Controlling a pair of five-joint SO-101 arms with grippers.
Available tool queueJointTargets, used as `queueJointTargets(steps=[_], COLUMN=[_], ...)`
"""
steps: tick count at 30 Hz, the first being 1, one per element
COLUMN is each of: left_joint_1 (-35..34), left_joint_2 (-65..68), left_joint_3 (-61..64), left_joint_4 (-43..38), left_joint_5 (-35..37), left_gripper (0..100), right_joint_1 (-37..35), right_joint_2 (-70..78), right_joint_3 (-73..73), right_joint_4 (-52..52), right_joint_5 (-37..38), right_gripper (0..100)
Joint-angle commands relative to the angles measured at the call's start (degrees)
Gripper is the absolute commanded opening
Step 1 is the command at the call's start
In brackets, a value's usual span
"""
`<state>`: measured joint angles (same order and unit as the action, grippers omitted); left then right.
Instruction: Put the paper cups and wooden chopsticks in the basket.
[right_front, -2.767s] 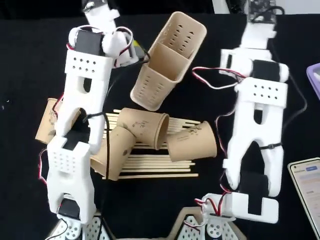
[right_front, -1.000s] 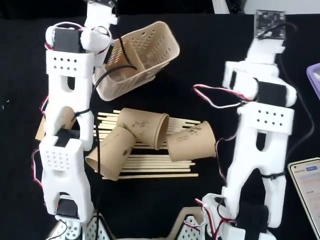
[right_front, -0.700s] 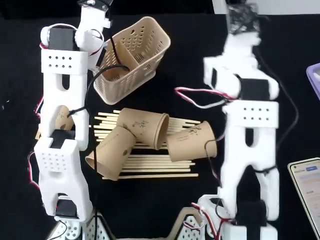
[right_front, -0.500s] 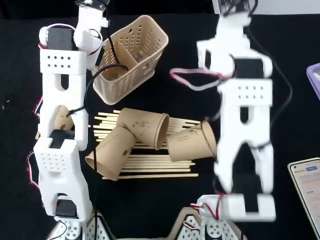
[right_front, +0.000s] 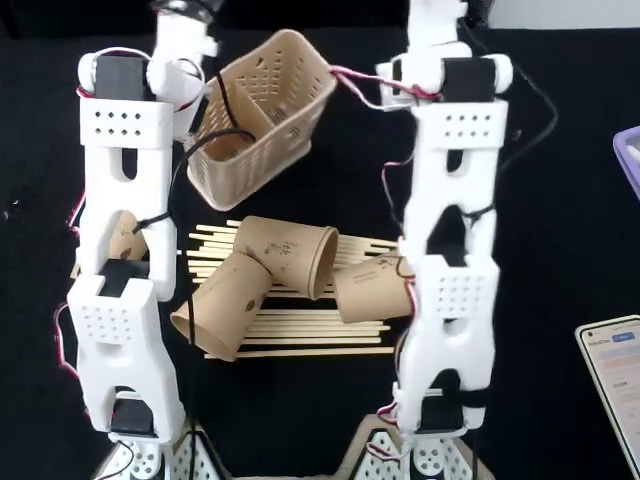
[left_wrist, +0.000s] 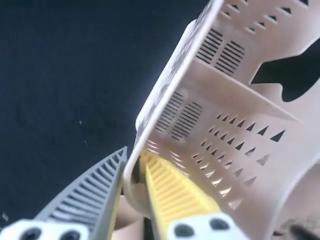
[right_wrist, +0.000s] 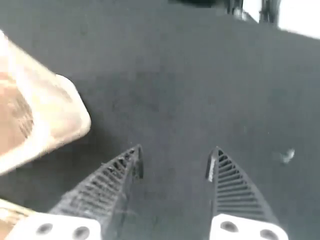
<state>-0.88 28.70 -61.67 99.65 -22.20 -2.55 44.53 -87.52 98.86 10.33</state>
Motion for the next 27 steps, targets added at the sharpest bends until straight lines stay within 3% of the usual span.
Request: queueJointTargets(steps=[1,17,27], left_joint_1=[1.45,9.19,8.31], left_joint_2=[-1.67,-3.78,-7.03], left_joint_3=[-0.31,0.04,4.88], left_joint_4=[0.00,1.23,1.14], left_joint_5=[-6.68,-9.67,-9.67], left_gripper=[3,3,3], right_joint_1=[-2.02,-2.90,-3.43], right_joint_2=[0.57,0.48,-6.55], right_joint_3=[-8.13,-6.46,8.57], right_joint_4=[1.85,2.46,2.46], right_joint_5=[0.97,-1.67,-1.23], right_gripper=[21.2,21.2,21.3])
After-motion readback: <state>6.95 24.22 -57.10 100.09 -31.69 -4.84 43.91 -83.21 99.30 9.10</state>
